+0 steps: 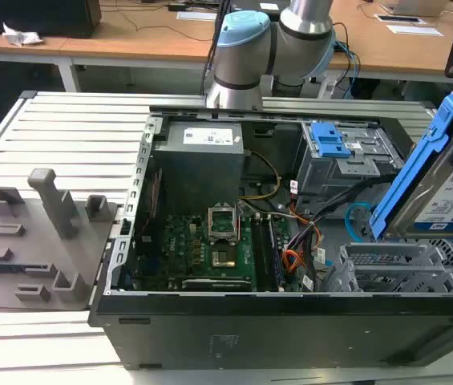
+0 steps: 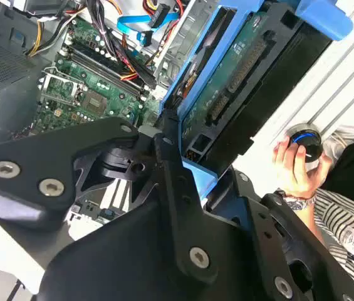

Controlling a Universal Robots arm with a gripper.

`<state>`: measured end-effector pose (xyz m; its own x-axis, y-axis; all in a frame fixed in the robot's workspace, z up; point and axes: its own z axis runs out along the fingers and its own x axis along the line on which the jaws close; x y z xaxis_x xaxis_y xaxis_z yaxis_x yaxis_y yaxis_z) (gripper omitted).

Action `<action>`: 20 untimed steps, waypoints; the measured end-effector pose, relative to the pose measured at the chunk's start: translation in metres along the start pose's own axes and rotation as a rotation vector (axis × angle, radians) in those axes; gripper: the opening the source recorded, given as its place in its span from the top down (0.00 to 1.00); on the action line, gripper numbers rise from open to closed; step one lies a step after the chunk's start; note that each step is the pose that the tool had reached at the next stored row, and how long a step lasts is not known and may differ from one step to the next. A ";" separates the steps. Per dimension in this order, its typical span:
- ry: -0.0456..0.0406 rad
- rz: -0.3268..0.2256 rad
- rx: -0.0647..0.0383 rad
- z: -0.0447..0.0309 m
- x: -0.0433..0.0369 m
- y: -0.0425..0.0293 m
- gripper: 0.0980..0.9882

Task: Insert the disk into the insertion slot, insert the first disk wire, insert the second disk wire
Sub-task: 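Insert the disk into the insertion slot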

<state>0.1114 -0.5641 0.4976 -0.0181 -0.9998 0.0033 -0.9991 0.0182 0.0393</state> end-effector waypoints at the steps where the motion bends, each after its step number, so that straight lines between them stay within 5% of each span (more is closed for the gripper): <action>1: 0.0000 0.000 0.000 0.0022 0.0000 -0.0001 0.70; 20: 0.0000 0.000 0.000 0.0254 -0.0001 -0.0010 0.70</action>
<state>0.1114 -0.5640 0.4722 -0.0181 -0.9998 0.0033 -0.9991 0.0182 0.0393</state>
